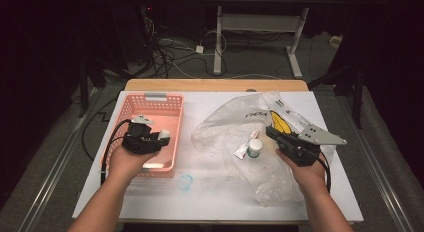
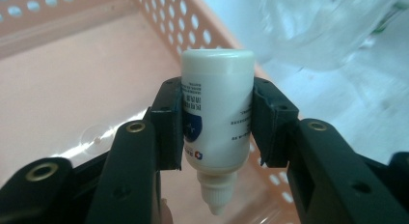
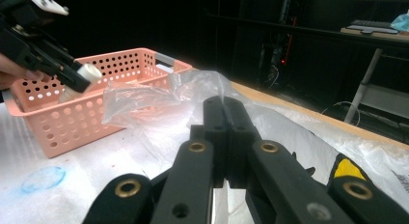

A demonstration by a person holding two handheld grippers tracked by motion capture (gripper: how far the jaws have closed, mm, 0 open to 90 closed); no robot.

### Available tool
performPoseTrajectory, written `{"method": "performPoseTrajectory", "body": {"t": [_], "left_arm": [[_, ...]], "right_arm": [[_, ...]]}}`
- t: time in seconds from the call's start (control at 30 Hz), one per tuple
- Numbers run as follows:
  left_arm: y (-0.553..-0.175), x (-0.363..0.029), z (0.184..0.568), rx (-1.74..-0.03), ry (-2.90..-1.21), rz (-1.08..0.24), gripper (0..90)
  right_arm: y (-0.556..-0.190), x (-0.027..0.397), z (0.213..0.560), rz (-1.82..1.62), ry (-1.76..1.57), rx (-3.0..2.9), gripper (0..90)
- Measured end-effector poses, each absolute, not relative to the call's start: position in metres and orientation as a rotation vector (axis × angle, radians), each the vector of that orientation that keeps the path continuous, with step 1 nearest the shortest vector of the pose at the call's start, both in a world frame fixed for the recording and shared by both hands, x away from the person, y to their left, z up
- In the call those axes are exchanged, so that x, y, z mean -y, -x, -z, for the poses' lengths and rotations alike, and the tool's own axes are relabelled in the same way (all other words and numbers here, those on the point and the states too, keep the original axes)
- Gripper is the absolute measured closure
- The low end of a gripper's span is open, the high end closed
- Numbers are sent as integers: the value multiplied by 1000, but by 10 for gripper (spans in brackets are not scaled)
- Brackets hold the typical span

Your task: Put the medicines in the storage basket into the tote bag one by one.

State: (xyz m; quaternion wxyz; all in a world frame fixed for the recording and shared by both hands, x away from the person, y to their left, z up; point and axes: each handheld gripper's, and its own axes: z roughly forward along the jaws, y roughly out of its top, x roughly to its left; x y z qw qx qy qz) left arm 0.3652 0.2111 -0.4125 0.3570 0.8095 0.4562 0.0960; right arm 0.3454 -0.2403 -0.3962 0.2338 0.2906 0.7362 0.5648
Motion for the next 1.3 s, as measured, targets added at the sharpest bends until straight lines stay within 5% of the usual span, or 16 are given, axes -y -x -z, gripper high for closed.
{"method": "performPoseTrajectory", "body": {"t": [0.6,1.3], "left_arm": [[-334,-210,407,-1030,-1888,-380,582],[-308,-173,383,-866,-1775,-296,582]], "right_arm": [[-344,238,396,-1547,-786,-2013,900],[-343,239,394,-1561,-785,-2004,900]]}}
